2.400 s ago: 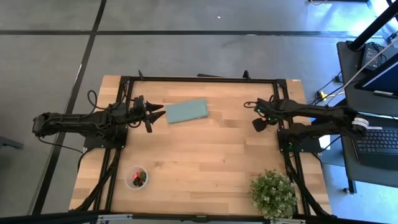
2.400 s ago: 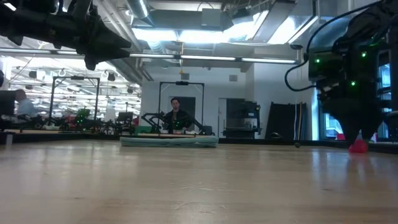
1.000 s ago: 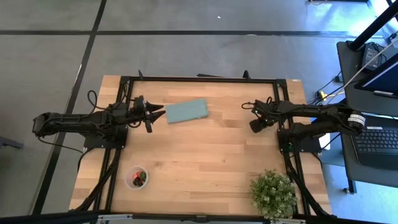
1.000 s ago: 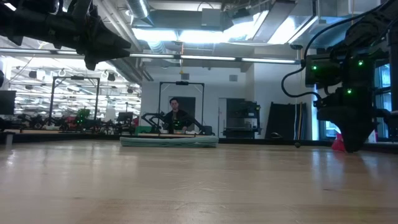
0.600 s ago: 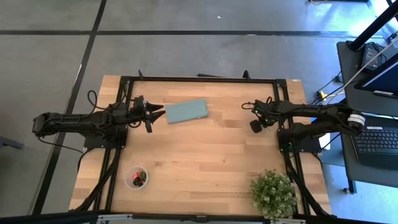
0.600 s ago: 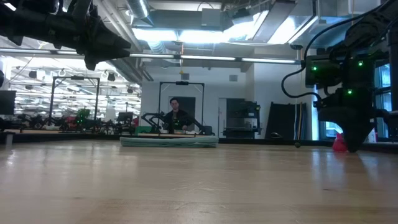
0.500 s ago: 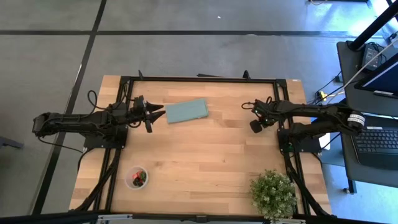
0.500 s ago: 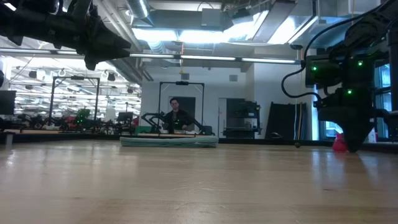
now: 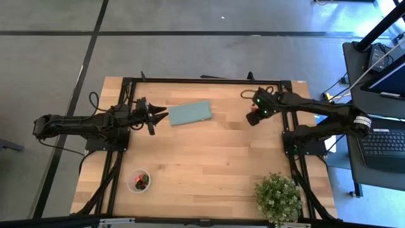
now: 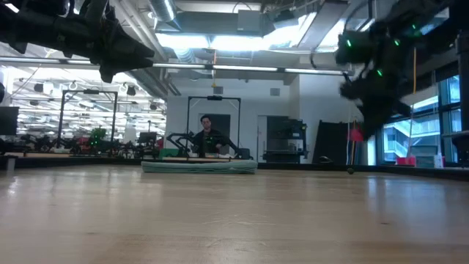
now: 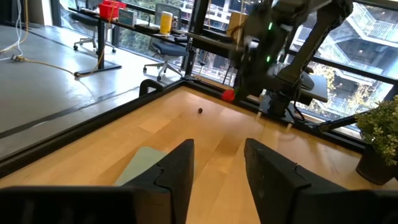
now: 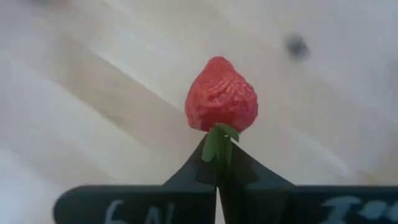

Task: Pick and placing Produce into tupperware
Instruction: Put the strawberry into the transparent container

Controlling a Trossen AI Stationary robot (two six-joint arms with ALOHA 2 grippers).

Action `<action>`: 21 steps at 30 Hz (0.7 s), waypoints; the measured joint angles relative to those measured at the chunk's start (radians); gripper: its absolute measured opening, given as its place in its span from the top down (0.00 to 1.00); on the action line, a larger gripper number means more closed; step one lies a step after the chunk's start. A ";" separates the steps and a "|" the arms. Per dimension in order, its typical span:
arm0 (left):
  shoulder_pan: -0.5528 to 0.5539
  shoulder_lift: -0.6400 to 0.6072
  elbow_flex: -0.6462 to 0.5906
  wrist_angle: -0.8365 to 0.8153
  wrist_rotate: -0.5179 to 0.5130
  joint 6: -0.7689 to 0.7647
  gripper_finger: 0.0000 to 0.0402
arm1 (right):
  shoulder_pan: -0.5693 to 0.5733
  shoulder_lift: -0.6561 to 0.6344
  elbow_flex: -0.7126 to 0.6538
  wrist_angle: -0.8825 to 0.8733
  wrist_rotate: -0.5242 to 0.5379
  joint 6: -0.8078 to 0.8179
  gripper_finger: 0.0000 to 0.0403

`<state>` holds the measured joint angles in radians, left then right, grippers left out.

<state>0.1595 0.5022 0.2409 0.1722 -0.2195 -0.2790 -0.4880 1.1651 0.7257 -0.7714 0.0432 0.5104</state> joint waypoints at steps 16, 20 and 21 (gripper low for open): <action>0.000 -0.001 0.011 0.020 0.000 0.000 0.63 | 0.211 0.282 0.601 0.069 -0.095 -0.230 1.00; 0.000 -0.019 0.050 0.027 0.000 0.001 0.63 | 0.256 0.442 0.737 0.075 -0.148 -0.313 1.00; 0.000 -0.024 0.059 0.027 0.000 0.001 0.63 | 0.268 0.484 0.769 0.075 -0.152 -0.340 1.00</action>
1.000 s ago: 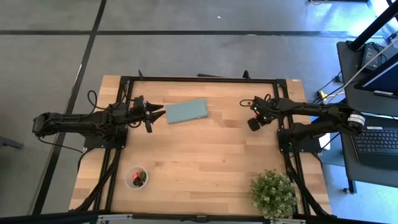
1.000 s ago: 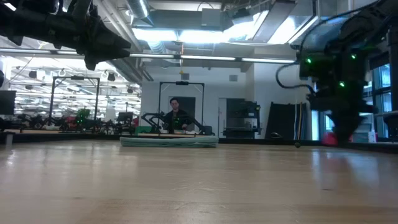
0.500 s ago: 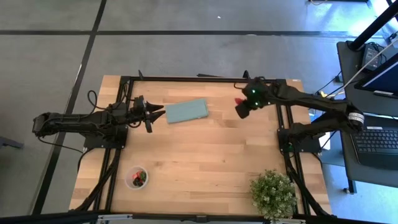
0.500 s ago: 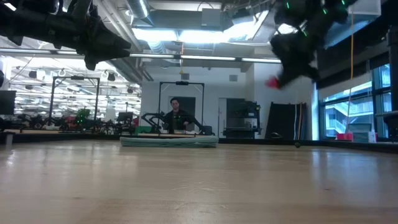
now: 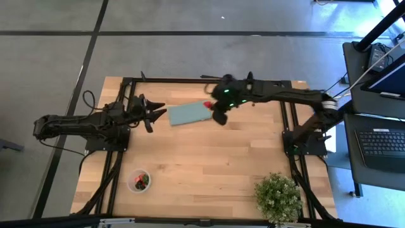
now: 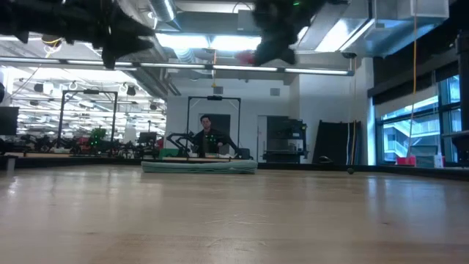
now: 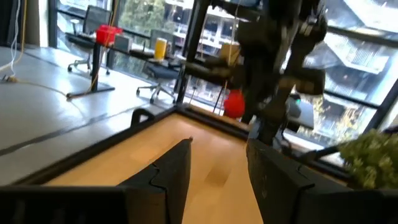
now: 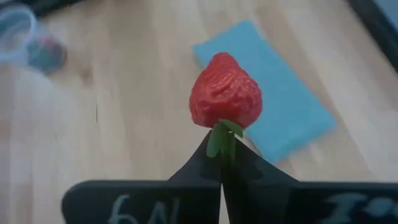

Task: Pick and placing Produce into tupperware
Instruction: Put the strawberry into the transparent container

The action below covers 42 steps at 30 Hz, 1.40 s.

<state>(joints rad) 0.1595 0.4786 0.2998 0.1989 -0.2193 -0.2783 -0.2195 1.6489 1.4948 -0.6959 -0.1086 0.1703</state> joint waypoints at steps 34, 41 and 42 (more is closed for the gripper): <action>0.000 -0.088 0.159 -0.034 0.015 0.106 0.64 | 0.151 0.685 0.494 0.093 -0.129 -0.148 1.00; 0.000 -0.088 0.159 -0.029 0.012 0.128 0.60 | 0.101 0.522 0.493 0.119 -0.130 -0.145 1.00; 0.000 -0.088 0.159 -0.023 0.010 0.128 0.59 | 0.091 0.493 0.493 0.142 -0.129 -0.138 1.00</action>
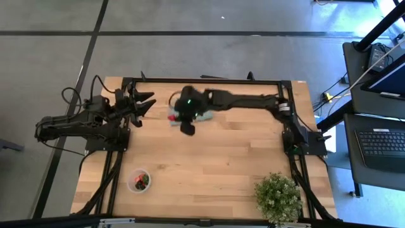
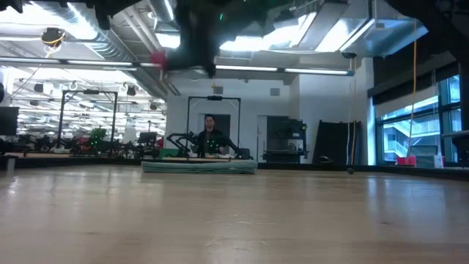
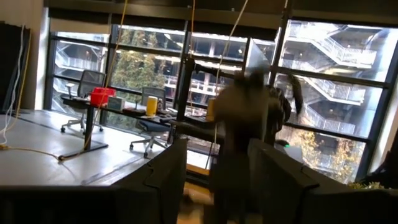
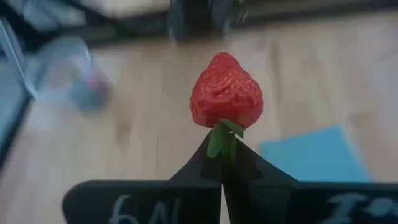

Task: Pick and placing Produce into tupperware
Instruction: Put the strawberry into the transparent container

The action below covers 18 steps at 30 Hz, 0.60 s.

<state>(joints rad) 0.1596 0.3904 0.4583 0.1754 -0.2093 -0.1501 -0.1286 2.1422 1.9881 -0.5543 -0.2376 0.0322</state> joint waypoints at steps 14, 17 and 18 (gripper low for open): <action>-0.002 0.064 0.000 0.021 0.080 -0.054 0.34 | -0.034 -0.099 0.001 0.270 0.057 -0.001 1.00; -0.002 0.070 0.000 0.020 0.070 -0.050 0.33 | -0.031 -0.096 0.001 0.270 0.097 -0.013 1.00; -0.002 0.070 0.000 0.020 0.067 -0.049 0.33 | -0.031 -0.096 0.001 0.275 0.098 -0.011 1.00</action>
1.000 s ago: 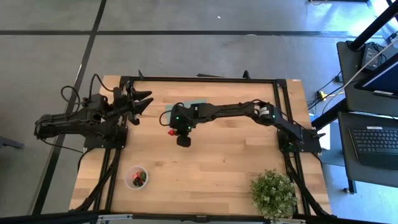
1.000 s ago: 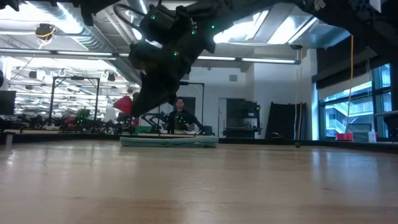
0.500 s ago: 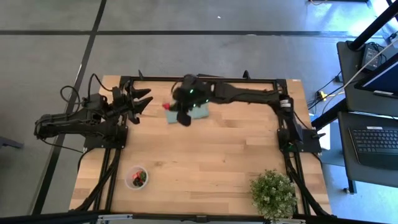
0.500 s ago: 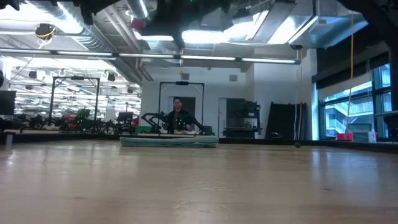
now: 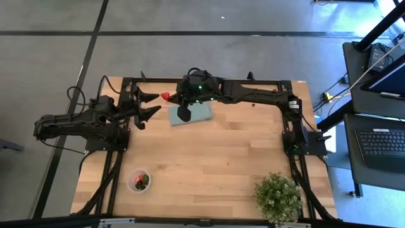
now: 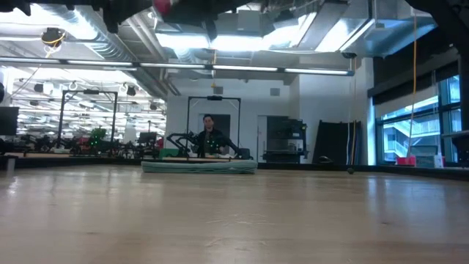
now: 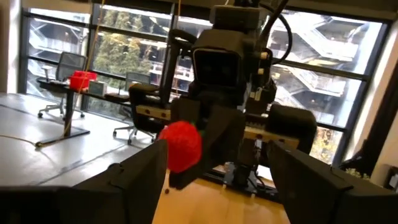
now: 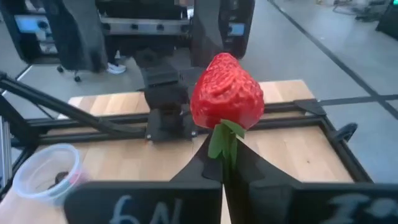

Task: Pick and placing Produce into tupperware
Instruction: Put the strawberry into the transparent container

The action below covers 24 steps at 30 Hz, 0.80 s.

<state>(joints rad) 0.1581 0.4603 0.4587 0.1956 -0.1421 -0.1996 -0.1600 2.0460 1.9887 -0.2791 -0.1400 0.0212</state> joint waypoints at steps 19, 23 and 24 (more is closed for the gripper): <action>0.001 0.005 0.000 -0.046 -0.070 0.054 0.35 | 0.027 0.000 0.000 0.094 0.010 -0.031 1.00; 0.001 0.005 0.000 -0.005 -0.046 0.054 0.35 | 0.033 0.000 0.000 0.097 0.008 -0.046 1.00; 0.001 0.005 0.000 0.006 -0.042 0.054 0.35 | 0.034 0.000 0.000 0.097 0.008 -0.051 1.00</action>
<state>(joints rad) 0.1589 0.4648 0.4583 0.2015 -0.1841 -0.1455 -0.1263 2.0460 1.9884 -0.1825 -0.1319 -0.0301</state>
